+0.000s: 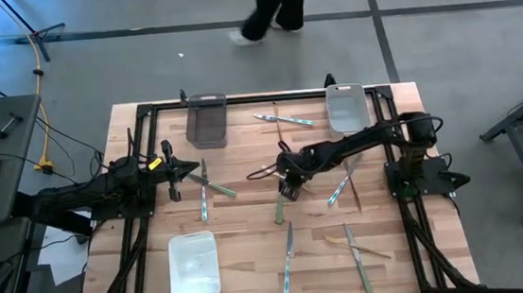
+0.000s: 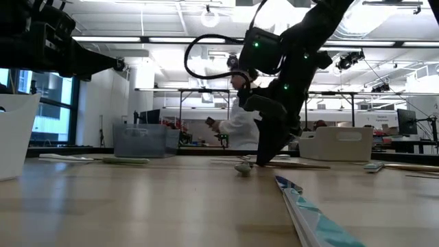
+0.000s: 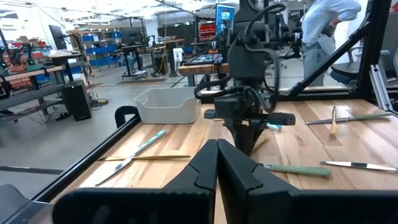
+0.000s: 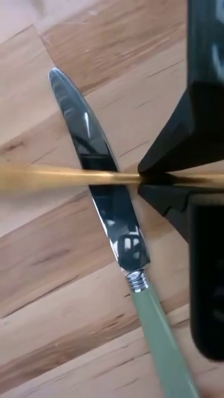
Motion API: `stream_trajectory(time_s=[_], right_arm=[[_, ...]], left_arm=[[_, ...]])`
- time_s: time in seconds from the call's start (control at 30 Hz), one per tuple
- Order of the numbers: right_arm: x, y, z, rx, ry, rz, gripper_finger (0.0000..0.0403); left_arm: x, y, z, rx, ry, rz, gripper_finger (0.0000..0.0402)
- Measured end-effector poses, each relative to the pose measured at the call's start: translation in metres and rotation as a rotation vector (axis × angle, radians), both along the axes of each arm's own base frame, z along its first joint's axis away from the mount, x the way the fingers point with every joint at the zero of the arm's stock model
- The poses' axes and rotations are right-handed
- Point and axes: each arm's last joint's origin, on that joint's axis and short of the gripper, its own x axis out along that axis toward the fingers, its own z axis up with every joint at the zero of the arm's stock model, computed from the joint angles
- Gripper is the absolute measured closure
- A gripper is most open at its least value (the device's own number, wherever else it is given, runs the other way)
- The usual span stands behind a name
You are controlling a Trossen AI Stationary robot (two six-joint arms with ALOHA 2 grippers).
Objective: Sort silverware by color (type)
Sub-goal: Put the gold table knife into black bin
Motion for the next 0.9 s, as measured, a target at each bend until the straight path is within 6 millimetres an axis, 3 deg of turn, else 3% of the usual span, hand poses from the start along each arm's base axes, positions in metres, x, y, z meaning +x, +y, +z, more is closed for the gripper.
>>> stream_trajectory(time_s=[0.13, 0.63, 0.9], right_arm=[[0.0, -0.007, 0.0, 0.014, -0.009, 0.009, 0.0398], [0.0, -0.016, 0.006, 0.159, -0.043, -0.074, 0.0402], [0.013, -0.03, 0.034, 0.289, -0.105, 0.029, 0.0402]], left_arm=[[-0.001, 0.002, 0.004, 0.032, -0.039, 0.052, 0.0401], [-0.001, 0.003, 0.005, 0.102, -0.022, 0.12, 0.0401], [-0.001, 0.003, 0.004, 0.006, -0.045, 0.115, 0.0401]])
